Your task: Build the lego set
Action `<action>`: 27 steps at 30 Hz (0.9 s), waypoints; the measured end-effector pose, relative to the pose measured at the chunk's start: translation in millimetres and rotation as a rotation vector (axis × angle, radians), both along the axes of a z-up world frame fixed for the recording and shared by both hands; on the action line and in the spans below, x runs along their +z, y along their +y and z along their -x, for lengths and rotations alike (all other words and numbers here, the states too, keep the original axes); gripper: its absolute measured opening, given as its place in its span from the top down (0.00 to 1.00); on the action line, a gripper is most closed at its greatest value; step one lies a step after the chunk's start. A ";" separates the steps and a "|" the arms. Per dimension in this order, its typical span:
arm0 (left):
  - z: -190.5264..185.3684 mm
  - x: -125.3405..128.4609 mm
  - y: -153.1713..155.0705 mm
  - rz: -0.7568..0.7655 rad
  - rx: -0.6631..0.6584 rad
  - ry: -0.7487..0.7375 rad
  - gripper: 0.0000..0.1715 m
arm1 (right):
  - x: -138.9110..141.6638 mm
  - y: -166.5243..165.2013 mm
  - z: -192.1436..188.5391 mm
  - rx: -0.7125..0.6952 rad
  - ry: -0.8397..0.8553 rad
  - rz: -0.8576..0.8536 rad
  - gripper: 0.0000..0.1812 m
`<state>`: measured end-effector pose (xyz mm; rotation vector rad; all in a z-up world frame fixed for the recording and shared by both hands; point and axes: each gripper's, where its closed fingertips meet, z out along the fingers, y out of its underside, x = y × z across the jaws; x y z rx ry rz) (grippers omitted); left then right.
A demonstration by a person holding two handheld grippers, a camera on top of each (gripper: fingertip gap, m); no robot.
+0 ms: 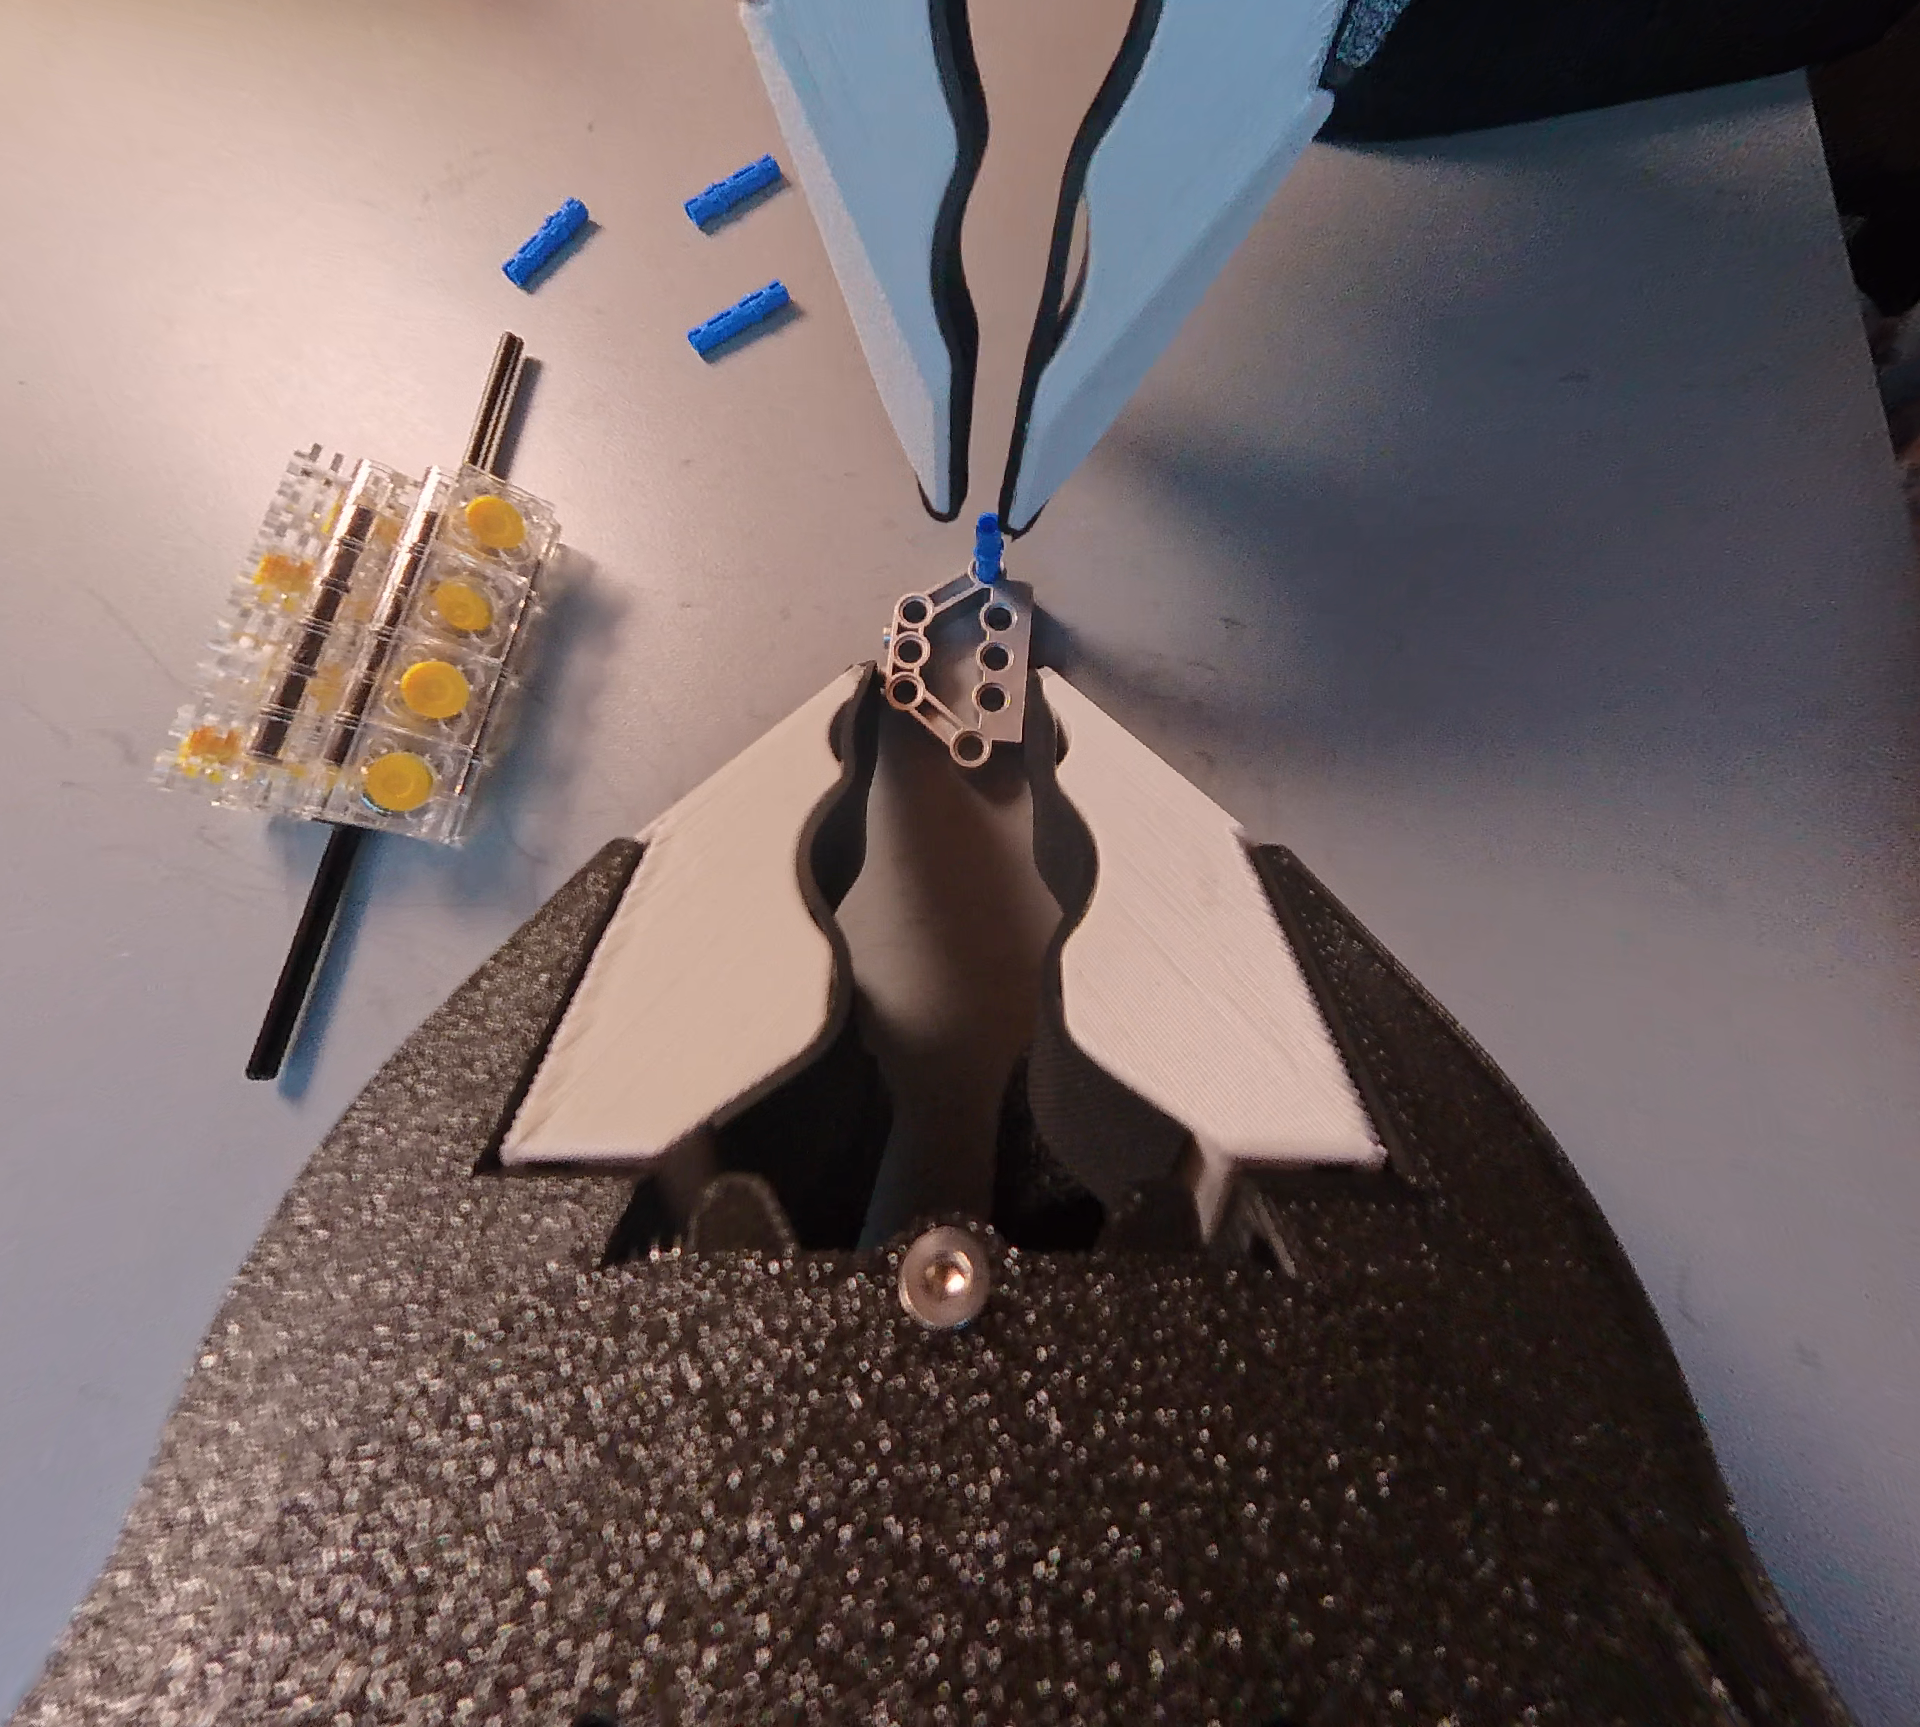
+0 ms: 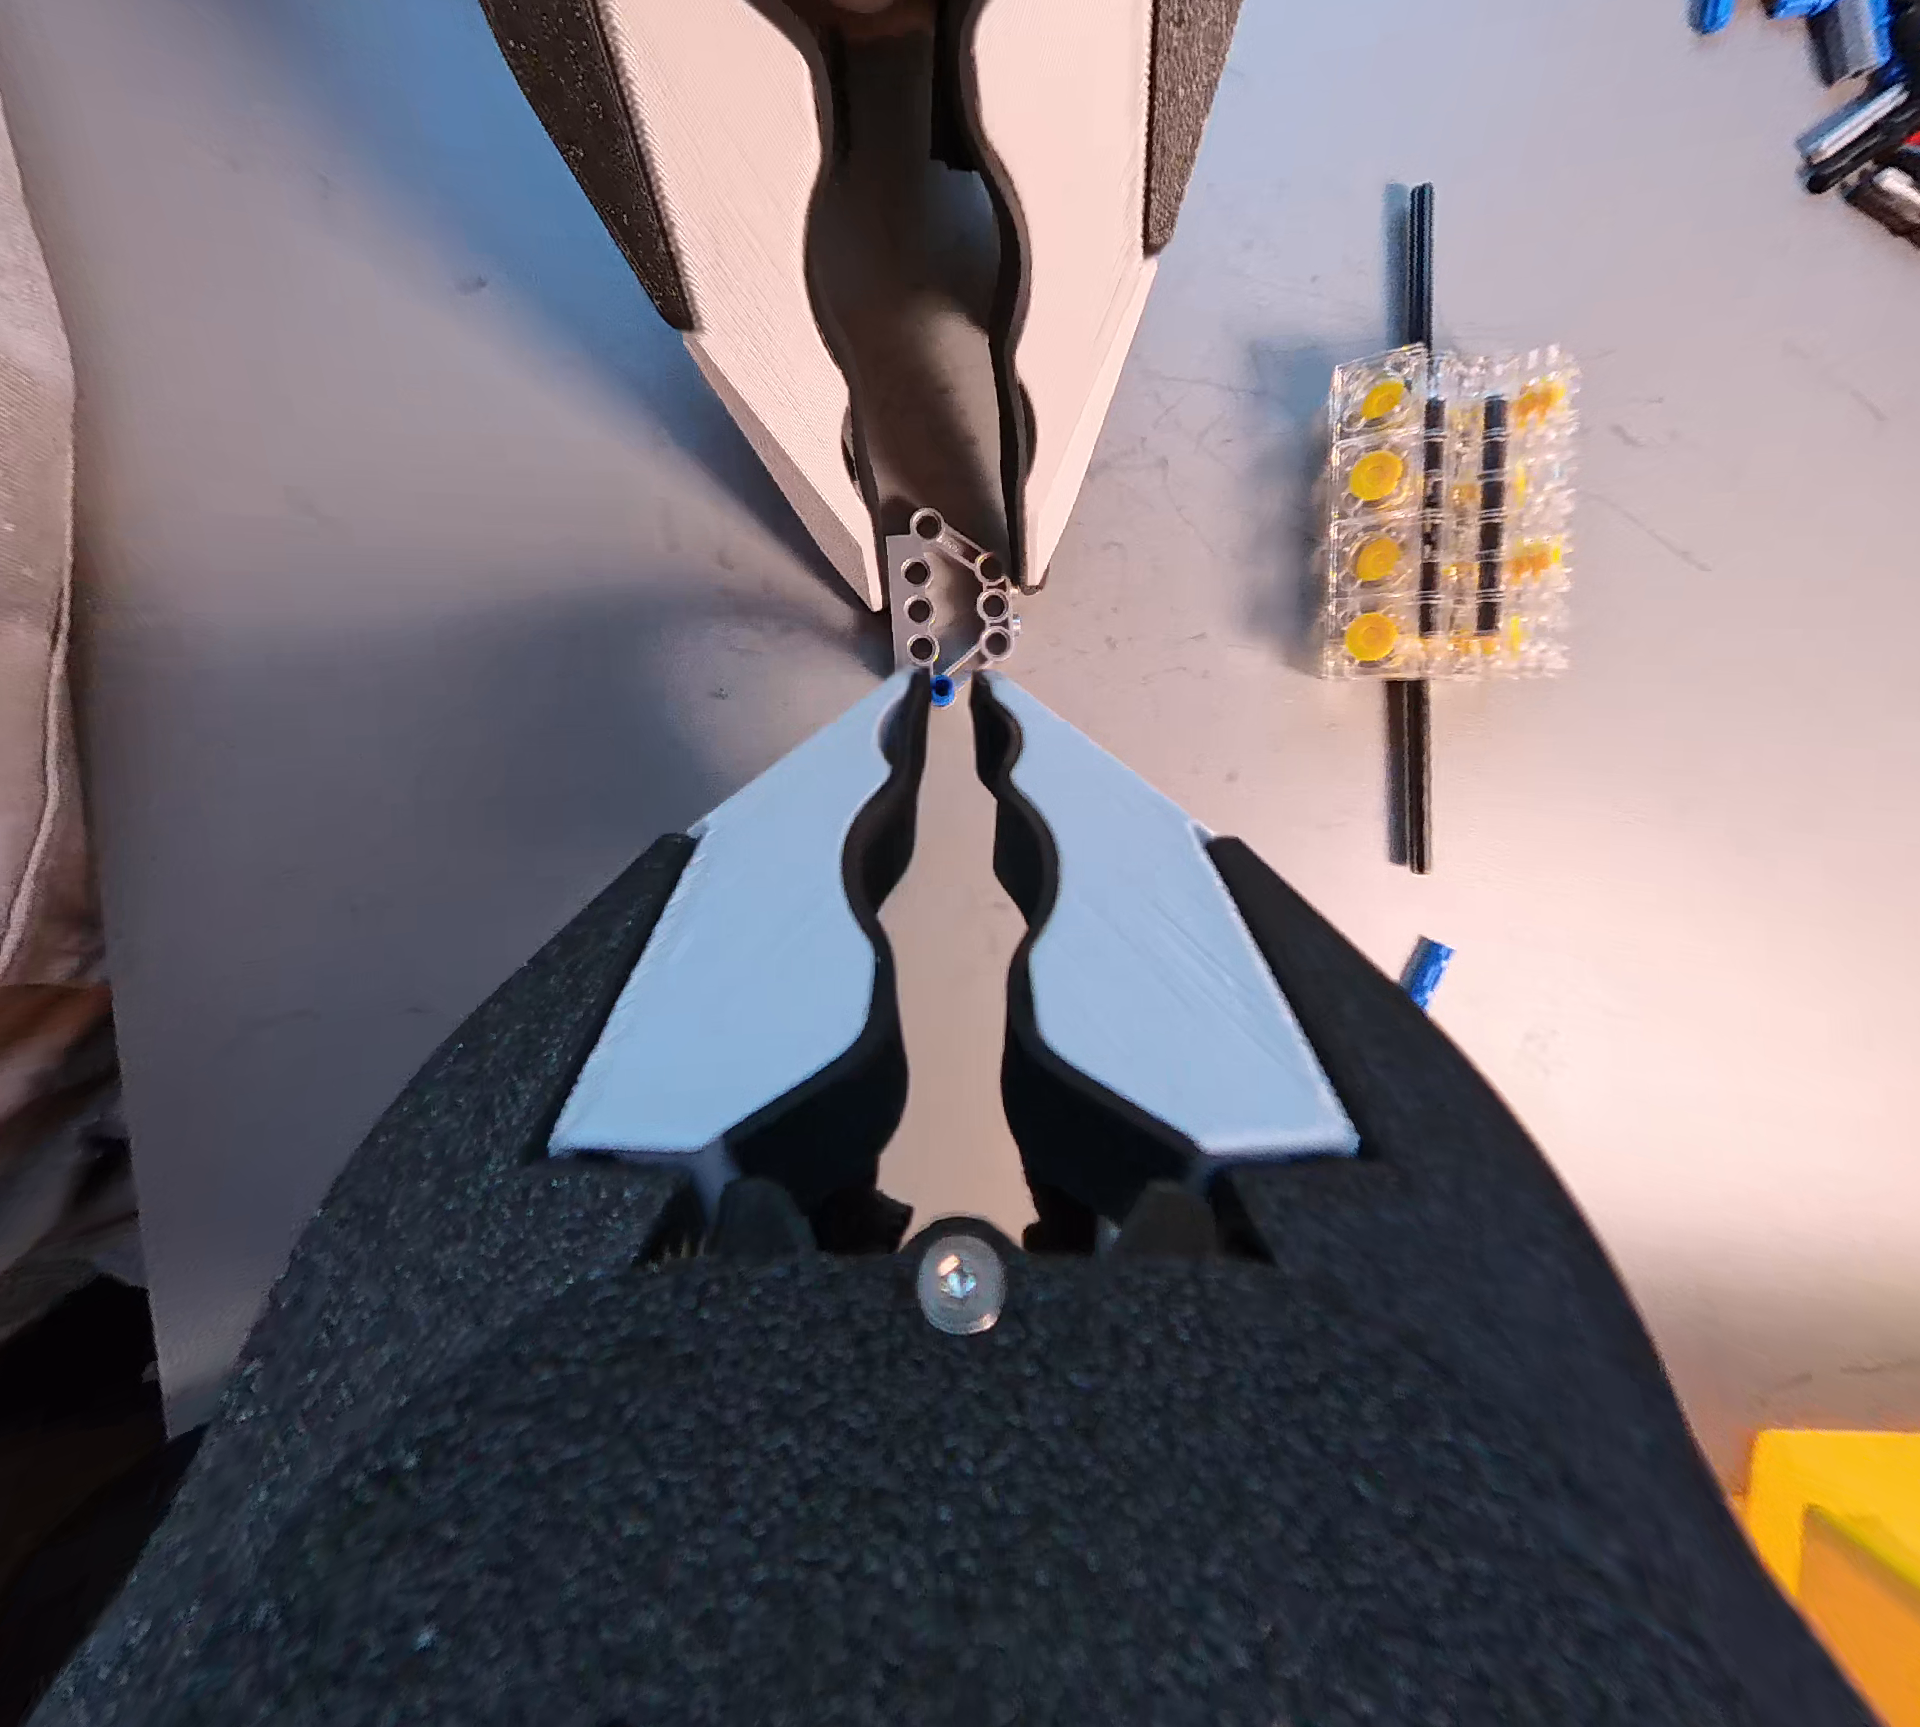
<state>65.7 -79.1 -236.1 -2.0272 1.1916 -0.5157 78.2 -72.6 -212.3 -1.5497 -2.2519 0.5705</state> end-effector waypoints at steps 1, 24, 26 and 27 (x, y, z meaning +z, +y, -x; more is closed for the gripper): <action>0.0 0.0 -0.1 -0.001 0.000 0.001 0.85 | 0.2 -0.5 0.5 0.008 -0.008 -0.006 0.98; 6.4 -0.3 -0.1 -0.019 0.061 0.023 0.95 | 7.4 67.6 -22.0 -0.278 0.072 -0.035 0.88; 6.6 -0.2 -1.2 -0.010 0.057 0.015 0.94 | -0.3 75.5 -36.1 -0.329 0.055 -0.026 0.88; 6.8 -0.3 -1.8 -0.004 0.056 0.006 0.93 | -1.3 77.0 -42.0 -0.352 0.055 -0.022 0.88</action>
